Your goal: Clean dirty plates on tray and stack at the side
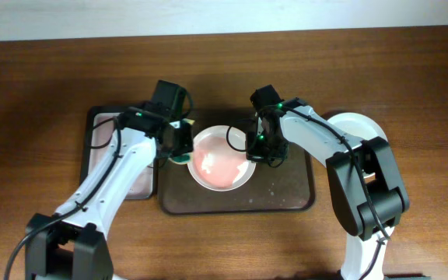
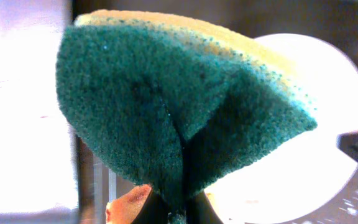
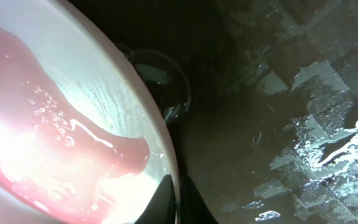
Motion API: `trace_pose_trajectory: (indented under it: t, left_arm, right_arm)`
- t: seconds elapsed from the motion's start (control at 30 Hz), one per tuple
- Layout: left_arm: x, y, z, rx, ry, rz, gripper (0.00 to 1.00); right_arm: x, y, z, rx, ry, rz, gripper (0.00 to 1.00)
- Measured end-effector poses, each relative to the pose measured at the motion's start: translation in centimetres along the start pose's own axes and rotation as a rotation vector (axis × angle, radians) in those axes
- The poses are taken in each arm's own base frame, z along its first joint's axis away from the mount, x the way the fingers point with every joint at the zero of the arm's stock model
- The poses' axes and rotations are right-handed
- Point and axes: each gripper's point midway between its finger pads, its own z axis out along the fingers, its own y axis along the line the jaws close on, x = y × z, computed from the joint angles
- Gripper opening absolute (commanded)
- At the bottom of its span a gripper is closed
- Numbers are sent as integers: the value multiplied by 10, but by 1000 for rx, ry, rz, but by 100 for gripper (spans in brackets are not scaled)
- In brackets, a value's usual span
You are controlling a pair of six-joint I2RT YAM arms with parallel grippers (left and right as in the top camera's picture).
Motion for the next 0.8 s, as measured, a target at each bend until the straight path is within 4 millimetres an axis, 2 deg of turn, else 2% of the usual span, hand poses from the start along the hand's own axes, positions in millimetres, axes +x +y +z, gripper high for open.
trace_pose_trajectory:
  t: [0.2, 0.3, 0.43, 0.47, 0.53, 0.7, 0.8]
  left_arm:
    - [-15, 50, -1, -52, -6, -3, 0]
    - [-20, 73, -1, -50, -6, 2, 0]
    - [-25, 96, 0, -48, -15, -13, 0]
    - [-25, 108, 2, -55, -15, -38, 0]
    - [-24, 117, 6, -60, -17, -54, 0]
    - [-15, 130, 22, -65, -20, -63, 0]
    - [-5, 131, 34, -66, -6, -49, 0]
  right_arm:
    - [3, -6, -6, 15, 9, 4, 4]
    - [-3, -17, -31, 79, -70, -8, 4]
    - [-9, -26, -90, 193, -243, -51, 4]
    - [-9, -28, -101, 219, -275, -65, 4]
    - [-10, -31, -120, 277, -339, -89, 4]
    - [-12, -41, -155, 474, -474, -143, 4]
    - [-14, -44, -166, 603, -527, -181, 4]
